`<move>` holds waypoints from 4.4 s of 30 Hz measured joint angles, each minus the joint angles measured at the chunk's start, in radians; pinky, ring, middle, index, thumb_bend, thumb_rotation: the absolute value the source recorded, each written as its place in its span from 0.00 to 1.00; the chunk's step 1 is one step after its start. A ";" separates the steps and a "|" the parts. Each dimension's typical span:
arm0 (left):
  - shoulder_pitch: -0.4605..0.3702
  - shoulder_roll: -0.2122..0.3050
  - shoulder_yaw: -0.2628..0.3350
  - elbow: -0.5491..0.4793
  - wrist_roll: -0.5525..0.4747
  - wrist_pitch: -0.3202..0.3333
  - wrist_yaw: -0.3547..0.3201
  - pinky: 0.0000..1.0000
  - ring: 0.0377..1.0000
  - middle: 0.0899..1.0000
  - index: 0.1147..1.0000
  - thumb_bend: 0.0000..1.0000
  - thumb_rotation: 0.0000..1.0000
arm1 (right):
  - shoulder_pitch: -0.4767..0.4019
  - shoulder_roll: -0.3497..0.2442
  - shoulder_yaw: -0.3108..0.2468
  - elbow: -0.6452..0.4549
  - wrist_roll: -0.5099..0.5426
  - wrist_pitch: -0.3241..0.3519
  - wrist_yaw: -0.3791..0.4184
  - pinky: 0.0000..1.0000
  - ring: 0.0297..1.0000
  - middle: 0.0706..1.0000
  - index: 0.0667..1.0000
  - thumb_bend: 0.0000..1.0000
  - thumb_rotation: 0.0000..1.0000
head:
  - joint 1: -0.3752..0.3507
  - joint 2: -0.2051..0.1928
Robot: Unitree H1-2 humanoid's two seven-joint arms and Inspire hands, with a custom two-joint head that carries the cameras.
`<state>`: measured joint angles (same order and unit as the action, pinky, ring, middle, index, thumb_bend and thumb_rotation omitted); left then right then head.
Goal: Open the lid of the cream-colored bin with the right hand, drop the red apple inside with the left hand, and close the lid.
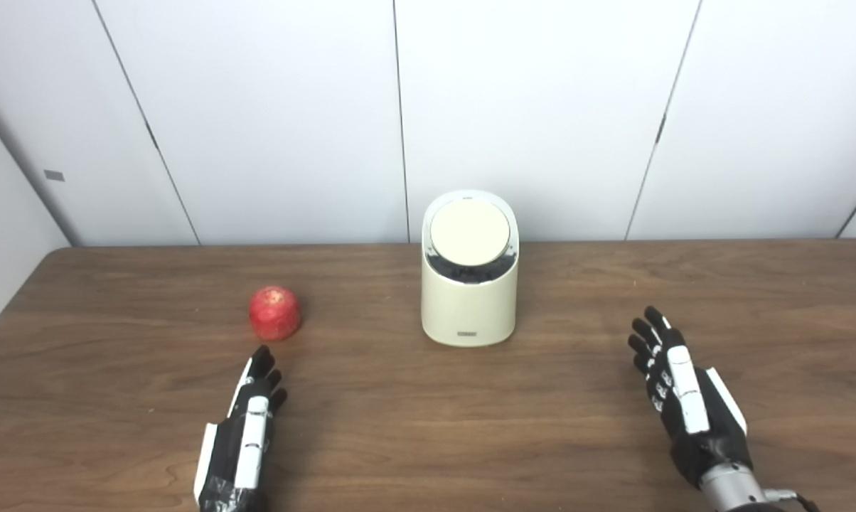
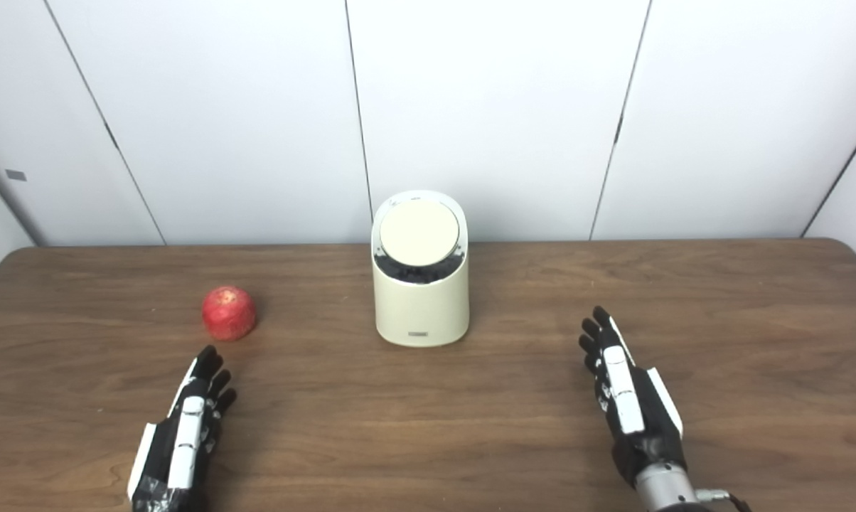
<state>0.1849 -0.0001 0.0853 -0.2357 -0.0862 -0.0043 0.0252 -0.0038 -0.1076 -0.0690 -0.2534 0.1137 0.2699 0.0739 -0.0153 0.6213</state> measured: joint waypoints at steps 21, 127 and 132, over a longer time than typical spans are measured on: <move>-0.002 0.000 0.003 0.010 0.003 -0.014 0.002 1.00 0.96 0.96 0.97 0.43 0.84 | -0.001 0.000 -0.001 -0.007 0.000 0.001 0.000 1.00 0.96 0.97 0.99 0.52 0.88 | 0.002 -0.014; 0.004 -0.011 -0.066 0.035 0.112 -0.073 0.023 1.00 0.99 0.99 1.00 0.31 0.80 | -0.719 -0.081 0.333 0.538 -0.602 -0.047 -0.038 0.83 0.91 0.92 0.95 0.94 0.37 | 0.017 -0.150; 0.004 -0.011 -0.067 0.035 0.123 -0.073 0.023 1.00 0.98 0.98 1.00 0.29 0.76 | -0.719 -0.076 0.337 0.538 -0.610 -0.046 -0.037 0.82 0.91 0.92 0.94 0.93 0.38 | 0.014 -0.144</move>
<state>0.1885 -0.0116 0.0188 -0.2002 0.0371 -0.0769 0.0484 -0.7225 -0.1833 0.2679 0.2850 -0.4966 0.2237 0.0368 -0.0015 0.4771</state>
